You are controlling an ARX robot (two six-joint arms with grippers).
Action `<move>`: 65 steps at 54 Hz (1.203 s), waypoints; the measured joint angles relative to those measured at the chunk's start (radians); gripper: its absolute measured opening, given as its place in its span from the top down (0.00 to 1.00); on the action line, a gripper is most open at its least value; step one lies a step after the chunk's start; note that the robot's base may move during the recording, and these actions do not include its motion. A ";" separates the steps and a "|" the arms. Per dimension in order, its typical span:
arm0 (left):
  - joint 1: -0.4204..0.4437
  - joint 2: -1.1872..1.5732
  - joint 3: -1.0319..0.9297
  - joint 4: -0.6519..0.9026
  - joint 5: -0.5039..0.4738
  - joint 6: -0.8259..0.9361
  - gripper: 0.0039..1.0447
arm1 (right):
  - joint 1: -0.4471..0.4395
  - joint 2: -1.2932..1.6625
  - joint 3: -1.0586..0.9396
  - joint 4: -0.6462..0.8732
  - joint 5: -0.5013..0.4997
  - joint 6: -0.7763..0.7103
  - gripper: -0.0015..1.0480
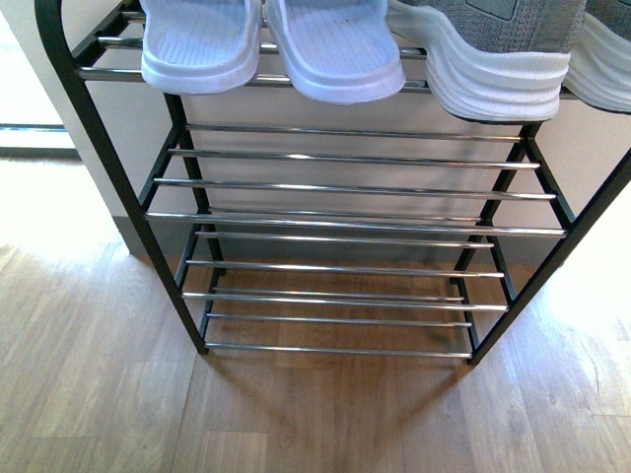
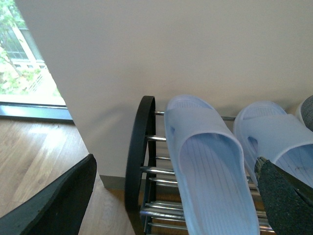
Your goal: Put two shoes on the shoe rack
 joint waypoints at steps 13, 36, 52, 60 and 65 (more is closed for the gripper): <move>0.024 -0.347 -0.322 0.042 -0.065 -0.070 0.09 | 0.000 0.000 0.000 0.000 0.000 0.000 0.09; 0.333 -0.835 -0.684 0.047 0.178 -0.108 0.18 | 0.000 0.000 0.000 0.000 0.000 0.000 0.09; 0.398 -0.952 -0.814 0.107 0.387 0.104 0.73 | 0.000 0.000 0.000 0.000 -0.002 0.000 0.09; 0.398 -0.994 -0.839 0.097 0.387 0.110 0.95 | 0.000 0.000 0.000 0.000 -0.002 0.000 0.09; 0.398 -1.020 -0.856 0.086 0.388 0.114 0.99 | 0.000 0.000 0.000 0.000 -0.002 0.000 0.09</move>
